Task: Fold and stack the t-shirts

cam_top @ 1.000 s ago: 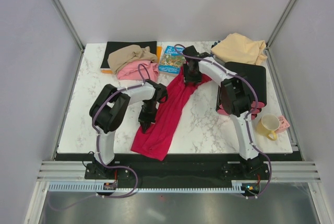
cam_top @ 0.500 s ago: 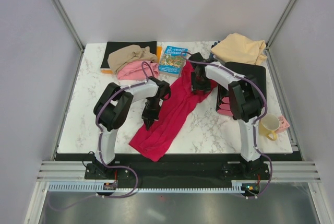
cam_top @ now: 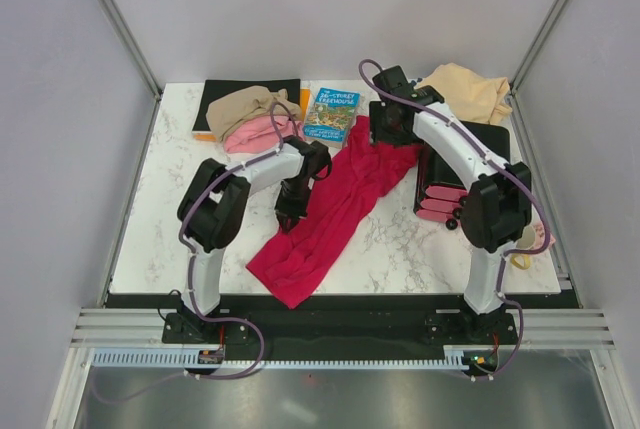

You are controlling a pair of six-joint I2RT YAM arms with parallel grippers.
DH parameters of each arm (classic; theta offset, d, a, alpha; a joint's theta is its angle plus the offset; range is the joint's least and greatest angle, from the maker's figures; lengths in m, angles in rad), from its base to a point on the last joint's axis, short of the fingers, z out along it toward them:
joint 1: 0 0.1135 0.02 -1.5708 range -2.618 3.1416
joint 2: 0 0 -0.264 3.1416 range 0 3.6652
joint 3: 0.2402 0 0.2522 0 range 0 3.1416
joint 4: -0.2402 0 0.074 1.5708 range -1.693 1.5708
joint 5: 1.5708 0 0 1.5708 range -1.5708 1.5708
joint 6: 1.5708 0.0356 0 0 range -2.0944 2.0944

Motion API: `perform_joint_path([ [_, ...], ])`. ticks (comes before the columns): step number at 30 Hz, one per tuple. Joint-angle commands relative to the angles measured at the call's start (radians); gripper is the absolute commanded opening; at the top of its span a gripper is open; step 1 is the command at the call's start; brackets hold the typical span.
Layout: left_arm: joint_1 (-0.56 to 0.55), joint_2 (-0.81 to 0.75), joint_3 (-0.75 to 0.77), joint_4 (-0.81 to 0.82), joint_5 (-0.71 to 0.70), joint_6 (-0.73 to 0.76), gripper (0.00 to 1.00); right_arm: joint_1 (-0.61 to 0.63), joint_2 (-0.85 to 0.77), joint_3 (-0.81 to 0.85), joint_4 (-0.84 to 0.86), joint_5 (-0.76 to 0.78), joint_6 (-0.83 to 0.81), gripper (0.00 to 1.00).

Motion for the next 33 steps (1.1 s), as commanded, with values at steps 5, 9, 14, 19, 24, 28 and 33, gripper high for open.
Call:
perform_joint_path([
  [5, 0.006, -0.137, 0.063, -0.131, -0.121, -0.082, 0.19, -0.003, -0.146, -0.104, 0.0, -0.011, 0.007, 0.61],
  [9, 0.011, -0.137, 0.039, -0.088, -0.107, -0.066, 0.18, -0.003, -0.155, -0.183, 0.01, -0.047, 0.03, 0.61],
  [14, 0.013, -0.151, 0.017, -0.059, -0.121, -0.083, 0.18, 0.017, -0.186, -0.195, 0.014, -0.06, 0.048, 0.61],
  [19, 0.04, -0.151, 0.005, -0.027, -0.125, -0.085, 0.21, 0.018, -0.235, -0.281, 0.022, -0.115, 0.065, 0.62],
  [24, 0.077, -0.163, 0.013, 0.02, -0.081, -0.082, 0.21, 0.032, -0.296, -0.394, 0.068, -0.154, 0.096, 0.62],
  [28, 0.1, -0.195, -0.001, 0.035, -0.13, -0.112, 0.21, 0.053, -0.316, -0.405, 0.071, -0.19, 0.082, 0.62],
  [33, 0.195, -0.291, 0.009, 0.092, -0.088, -0.169, 0.21, 0.058, -0.324, -0.384, 0.076, -0.258, 0.044, 0.62],
])
